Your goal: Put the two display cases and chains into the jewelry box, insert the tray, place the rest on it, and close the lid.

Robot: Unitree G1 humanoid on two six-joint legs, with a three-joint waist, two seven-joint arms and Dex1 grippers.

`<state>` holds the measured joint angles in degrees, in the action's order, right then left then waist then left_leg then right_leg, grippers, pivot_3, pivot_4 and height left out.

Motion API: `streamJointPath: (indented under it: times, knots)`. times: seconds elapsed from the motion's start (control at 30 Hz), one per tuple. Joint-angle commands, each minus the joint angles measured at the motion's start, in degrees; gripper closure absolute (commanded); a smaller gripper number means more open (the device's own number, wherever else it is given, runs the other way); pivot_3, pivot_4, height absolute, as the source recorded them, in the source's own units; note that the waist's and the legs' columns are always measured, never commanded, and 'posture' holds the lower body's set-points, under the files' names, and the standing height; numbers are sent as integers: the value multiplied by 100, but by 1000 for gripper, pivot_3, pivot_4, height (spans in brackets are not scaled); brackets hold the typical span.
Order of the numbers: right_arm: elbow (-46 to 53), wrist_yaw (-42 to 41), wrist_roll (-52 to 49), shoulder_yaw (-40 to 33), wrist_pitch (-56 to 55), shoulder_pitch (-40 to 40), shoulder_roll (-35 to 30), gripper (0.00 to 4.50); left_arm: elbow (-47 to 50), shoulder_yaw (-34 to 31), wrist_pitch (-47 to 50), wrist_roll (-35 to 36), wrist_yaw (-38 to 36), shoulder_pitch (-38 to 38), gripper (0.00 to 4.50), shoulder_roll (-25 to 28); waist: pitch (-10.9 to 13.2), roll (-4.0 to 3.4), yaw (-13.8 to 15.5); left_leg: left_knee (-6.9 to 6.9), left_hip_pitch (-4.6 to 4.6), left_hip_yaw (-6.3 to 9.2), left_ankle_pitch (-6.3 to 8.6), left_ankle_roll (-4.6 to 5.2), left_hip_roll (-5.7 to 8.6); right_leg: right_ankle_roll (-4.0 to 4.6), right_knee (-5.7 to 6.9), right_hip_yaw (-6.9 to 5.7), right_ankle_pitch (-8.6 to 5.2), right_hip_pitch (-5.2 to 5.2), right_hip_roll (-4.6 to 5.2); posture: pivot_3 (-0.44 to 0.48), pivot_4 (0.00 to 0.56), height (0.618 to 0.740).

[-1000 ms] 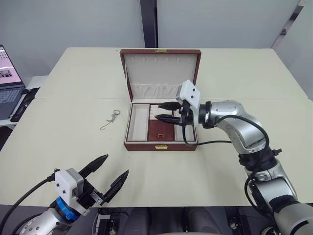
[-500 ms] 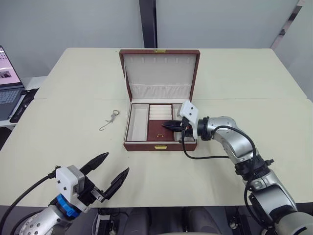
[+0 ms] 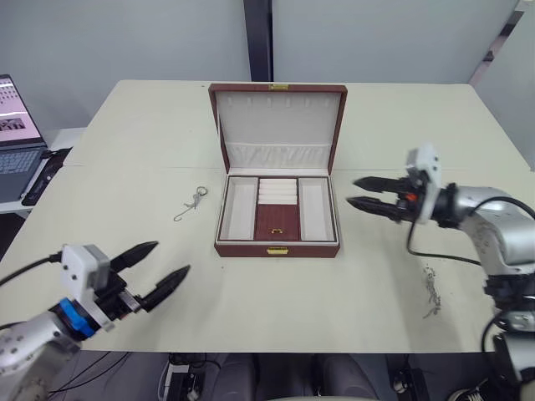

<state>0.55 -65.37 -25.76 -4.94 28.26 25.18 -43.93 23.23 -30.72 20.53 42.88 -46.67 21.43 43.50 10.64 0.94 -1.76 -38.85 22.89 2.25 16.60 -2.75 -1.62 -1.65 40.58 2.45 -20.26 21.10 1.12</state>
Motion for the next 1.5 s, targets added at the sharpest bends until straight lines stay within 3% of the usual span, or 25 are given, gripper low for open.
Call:
streamJointPath:
  times: [0.03,0.1,0.53,1.07,1.2,1.5]
  knots:
    - [-194,-189,84,-561,-427,-391,-484,532,-499,-501,127,104,-350,-291,0,407,0,-1,-7,0,-1,-1,0,0,-1,0,0,1,0,0,-1,0,150,740]
    - [-359,-231,139,-733,-606,-678,-706,48,-749,-638,201,54,-534,-389,0,596,1,-2,-18,0,-1,-6,0,0,-1,0,1,3,0,3,-1,0,150,740]
    - [-1670,66,329,-1722,-1378,-1642,-1093,48,-2649,-1017,-135,-754,-1018,-1172,0,1200,1,-2,-56,2,-7,-20,0,0,-3,0,8,11,0,5,0,0,150,740]
    - [-1739,206,328,-1628,-1529,-1600,-972,48,-2825,-950,-103,-946,-1042,-1465,0,1187,1,-2,-56,1,-6,-21,0,-1,-4,0,12,12,0,6,2,0,150,740]
    - [-1342,185,151,-1626,-1297,-1524,-944,48,-2835,-858,-25,-975,-957,-1660,0,1176,1,-2,-55,1,-7,-22,0,-1,-4,0,14,12,0,6,2,0,150,740]
    - [1030,514,-826,-1144,-32,-1181,-499,48,-2297,-352,321,-1015,-68,-2233,0,564,1,-2,-40,-2,0,-15,0,-1,-4,-1,17,9,0,8,3,0,150,740]
